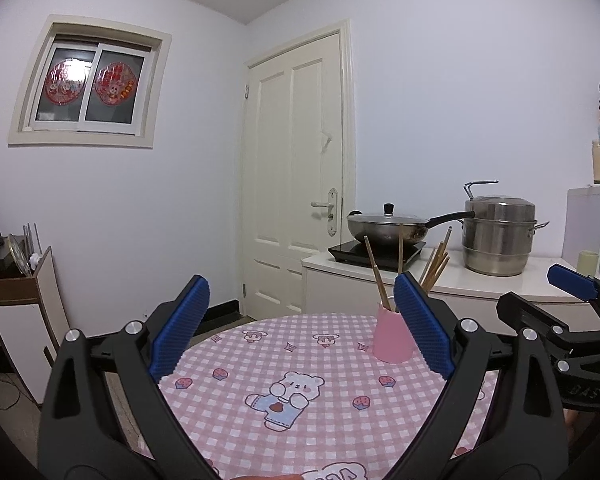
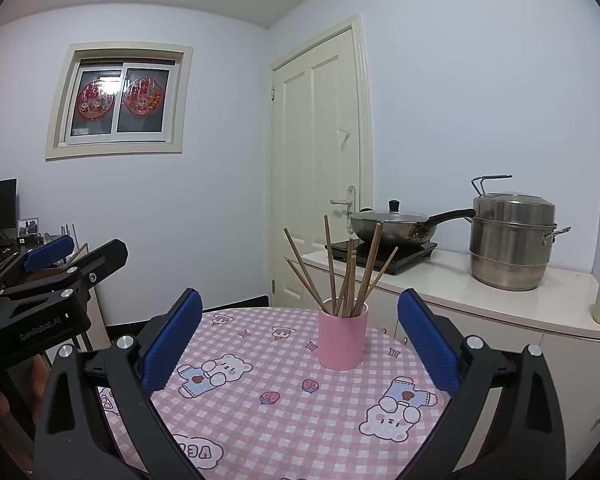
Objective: Organize utensils
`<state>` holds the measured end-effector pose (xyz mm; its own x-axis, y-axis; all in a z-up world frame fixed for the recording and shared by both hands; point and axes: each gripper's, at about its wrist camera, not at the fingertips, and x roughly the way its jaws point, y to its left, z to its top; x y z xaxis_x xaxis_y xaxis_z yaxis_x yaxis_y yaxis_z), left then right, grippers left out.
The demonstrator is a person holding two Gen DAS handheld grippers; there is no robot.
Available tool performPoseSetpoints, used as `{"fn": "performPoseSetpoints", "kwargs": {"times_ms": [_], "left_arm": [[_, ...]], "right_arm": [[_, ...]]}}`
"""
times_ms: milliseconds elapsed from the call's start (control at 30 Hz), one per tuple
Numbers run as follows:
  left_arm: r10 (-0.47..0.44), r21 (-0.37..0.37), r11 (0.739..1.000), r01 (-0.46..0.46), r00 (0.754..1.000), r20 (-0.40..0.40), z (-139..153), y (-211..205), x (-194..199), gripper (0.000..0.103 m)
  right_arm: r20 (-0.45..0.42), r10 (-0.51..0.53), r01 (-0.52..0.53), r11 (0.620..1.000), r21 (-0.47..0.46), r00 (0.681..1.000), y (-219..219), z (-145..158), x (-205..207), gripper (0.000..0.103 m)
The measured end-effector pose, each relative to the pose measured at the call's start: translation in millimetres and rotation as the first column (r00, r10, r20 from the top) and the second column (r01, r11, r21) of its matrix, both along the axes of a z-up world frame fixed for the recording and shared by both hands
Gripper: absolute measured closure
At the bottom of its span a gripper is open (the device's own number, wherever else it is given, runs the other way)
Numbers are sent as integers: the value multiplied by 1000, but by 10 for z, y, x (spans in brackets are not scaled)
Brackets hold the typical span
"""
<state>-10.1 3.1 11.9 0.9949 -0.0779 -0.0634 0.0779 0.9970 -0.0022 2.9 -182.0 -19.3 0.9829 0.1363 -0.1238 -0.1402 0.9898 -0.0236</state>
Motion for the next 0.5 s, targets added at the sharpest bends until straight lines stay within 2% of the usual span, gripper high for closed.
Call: {"fn": "performPoseSetpoints", "kwargs": {"times_ms": [500], "left_arm": [[29,22,999,-29,999,14,-16,7,-32,7]], "right_arm": [[-13,5,-5,1000,7,1000,20,-26,5,8]]}}
